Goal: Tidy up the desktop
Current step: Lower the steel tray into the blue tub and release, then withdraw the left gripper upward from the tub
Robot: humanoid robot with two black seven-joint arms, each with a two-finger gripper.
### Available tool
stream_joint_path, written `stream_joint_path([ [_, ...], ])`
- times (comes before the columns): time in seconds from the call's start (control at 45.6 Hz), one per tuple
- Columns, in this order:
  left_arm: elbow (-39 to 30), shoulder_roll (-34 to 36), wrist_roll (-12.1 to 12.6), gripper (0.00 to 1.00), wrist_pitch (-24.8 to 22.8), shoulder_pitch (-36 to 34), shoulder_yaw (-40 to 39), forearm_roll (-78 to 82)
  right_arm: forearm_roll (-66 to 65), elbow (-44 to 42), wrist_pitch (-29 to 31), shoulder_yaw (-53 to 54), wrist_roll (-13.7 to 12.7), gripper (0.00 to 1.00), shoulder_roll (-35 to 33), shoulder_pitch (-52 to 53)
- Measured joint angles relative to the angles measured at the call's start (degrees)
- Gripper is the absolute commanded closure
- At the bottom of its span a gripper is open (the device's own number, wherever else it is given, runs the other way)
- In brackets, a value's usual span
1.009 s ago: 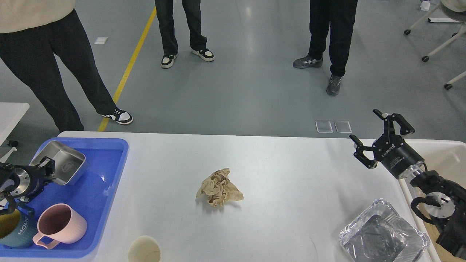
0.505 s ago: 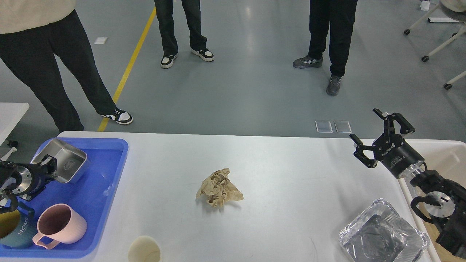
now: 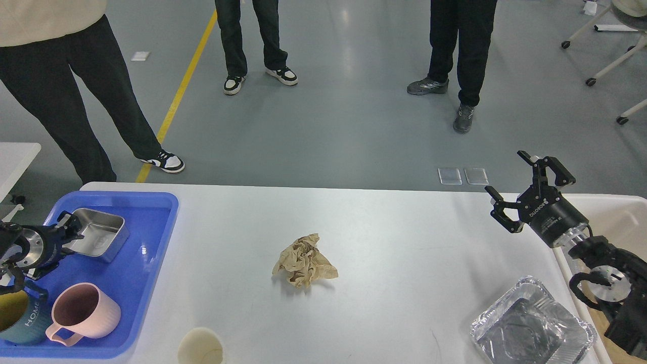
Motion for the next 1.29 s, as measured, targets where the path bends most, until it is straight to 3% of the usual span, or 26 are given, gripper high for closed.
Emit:
stream_joint_path([
  [0.417,-0.4,0.1,1.2,0.03,-2.4,-3.3,-0.3,-4.5,0.0,0.0,0.0,0.0,0.0,0.0,-0.2,0.1],
  [0.483,-0.5,0.5,2.4,0.03,-5.3,-4.6,-0.2,-7.3,0.0,0.0,0.0,0.0,0.0,0.0,-0.2,0.2],
  [0.636,-1.6,4.1,9.0,0.04,-13.9,-9.1,-0.1,-9.8,0.0,0.0,0.0,0.0,0.0,0.0,-0.2,0.2],
  [0.768,-4.9,8.3,11.0,0.04,-18.8,-13.1,-0.2,-10.0,0.0,0.0,0.0,0.0,0.0,0.0,-0.2,0.2],
  [0.877,-11.1,12.7,11.2,0.04,-22.5,-14.9,-1.4,-10.7,0.0,0.0,-0.1,0.0,0.0,0.0,-0.2,0.2],
  [1.009,-22.6,18.6,11.5,0.04,-23.7,-15.2,-2.3,-14.1,0.0,0.0,-0.1,0.0,0.0,0.0,-0.2,0.2],
  [1.294,-49.5,30.4,11.4,0.04,-19.0,-10.1,-1.6,-15.6,0.0,0.0,-0.2,0.0,0.0,0.0,-0.3,0.2],
])
